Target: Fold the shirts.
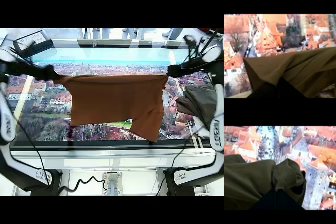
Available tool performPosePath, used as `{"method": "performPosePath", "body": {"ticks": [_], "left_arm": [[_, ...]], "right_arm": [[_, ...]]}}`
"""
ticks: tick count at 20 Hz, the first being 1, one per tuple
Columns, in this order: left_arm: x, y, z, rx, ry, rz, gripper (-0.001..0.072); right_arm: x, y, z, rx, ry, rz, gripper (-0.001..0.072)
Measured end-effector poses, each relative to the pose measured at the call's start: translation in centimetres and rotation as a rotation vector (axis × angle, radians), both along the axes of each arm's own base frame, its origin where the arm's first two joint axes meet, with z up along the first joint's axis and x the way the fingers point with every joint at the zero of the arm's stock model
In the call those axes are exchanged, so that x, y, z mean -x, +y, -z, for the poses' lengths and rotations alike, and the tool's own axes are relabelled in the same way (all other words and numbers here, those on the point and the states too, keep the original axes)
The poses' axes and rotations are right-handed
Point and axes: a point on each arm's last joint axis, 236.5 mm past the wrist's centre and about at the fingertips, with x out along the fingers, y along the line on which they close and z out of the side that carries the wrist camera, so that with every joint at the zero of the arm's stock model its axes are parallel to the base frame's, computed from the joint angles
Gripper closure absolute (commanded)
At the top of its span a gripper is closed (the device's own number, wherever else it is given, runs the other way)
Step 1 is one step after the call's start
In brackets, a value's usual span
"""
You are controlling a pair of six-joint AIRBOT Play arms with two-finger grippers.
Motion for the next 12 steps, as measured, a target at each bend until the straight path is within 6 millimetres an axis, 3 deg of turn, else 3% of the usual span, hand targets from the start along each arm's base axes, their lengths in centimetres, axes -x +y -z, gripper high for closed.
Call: {"method": "performPosePath", "body": {"ticks": [3, 4, 5, 6, 7, 8, 10, 12], "left_arm": [[-2.5, 0.1, 5.5, 0.0, 0.03, -0.041, 0.0688], [-3.5, 0.4, 6.5, -0.003, 0.015, -0.064, 0.0616], [-4.5, 0.7, 6.8, -0.011, -0.01, -0.082, 0.0454], [-5.4, 1.0, 6.9, -0.021, -0.039, -0.102, 0.0312], [-6.3, 1.4, 6.6, -0.031, -0.068, -0.114, 0.0234], [-7.0, 1.5, 6.0, -0.037, -0.098, -0.114, 0.0201], [-8.3, 1.6, 4.1, -0.055, -0.169, -0.097, 0.0201], [-9.3, 1.9, 1.5, -0.079, -0.244, -0.071, 0.0202]], "right_arm": [[-3.6, 0.3, 4.4, -0.03, -0.025, 0.036, 0.0679], [-4.7, 0.3, 5.2, -0.036, -0.048, 0.051, 0.0657], [-5.6, 0.4, 5.9, -0.039, -0.069, 0.063, 0.0562], [-6.5, 0.1, 6.1, -0.031, -0.096, 0.076, 0.0393], [-7.3, -0.1, 6.1, -0.029, -0.127, 0.088, 0.034], [-7.8, -0.2, 6.0, -0.028, -0.145, 0.096, 0.0324], [-8.6, -0.3, 5.3, -0.03, -0.177, 0.102, 0.0279], [-9.2, -0.6, 3.8, -0.026, -0.208, 0.1, 0.0279]]}}
